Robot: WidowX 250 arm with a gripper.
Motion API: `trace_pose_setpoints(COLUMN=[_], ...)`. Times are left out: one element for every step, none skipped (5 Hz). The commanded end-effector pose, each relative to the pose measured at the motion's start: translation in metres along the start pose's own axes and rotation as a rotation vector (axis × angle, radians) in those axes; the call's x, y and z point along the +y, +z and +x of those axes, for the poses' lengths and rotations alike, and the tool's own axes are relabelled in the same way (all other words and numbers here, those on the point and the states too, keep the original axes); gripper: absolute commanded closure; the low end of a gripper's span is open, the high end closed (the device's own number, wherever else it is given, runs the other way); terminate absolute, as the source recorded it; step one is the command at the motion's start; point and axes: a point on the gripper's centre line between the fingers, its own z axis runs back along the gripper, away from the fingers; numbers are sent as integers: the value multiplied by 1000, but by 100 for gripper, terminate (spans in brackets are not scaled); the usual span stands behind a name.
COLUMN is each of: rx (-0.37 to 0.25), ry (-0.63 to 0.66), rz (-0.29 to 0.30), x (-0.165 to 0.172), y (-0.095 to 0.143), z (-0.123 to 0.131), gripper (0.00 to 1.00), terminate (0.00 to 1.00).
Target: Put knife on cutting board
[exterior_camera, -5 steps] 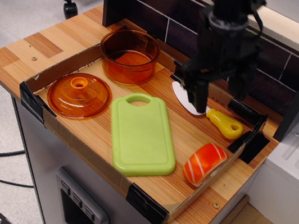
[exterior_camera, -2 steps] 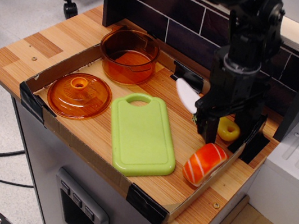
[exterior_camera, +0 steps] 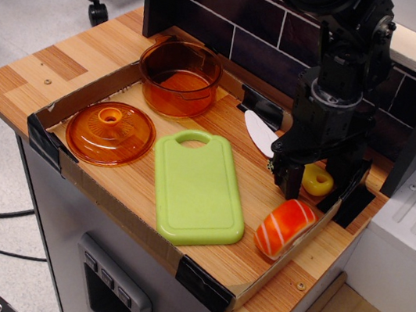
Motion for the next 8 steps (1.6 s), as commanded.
trace_pose_setpoints(rx=[-2,8,7,7,91,118,168,265], ry=[-28,-26,-39,-24,-28,-73,-114,-234], rz=[-22,0,-4,-42,-38,-67,-91,-90], x=[-17,-17,-17,-19,-21,-18,-9,26], y=[11,6,15,42,60,83,103,117], z=[5,9,11,11,9,2,-9,-22], gripper=[100,100,100,100,100,100,100,100], terminate=[0,0,0,0,0,0,0,0])
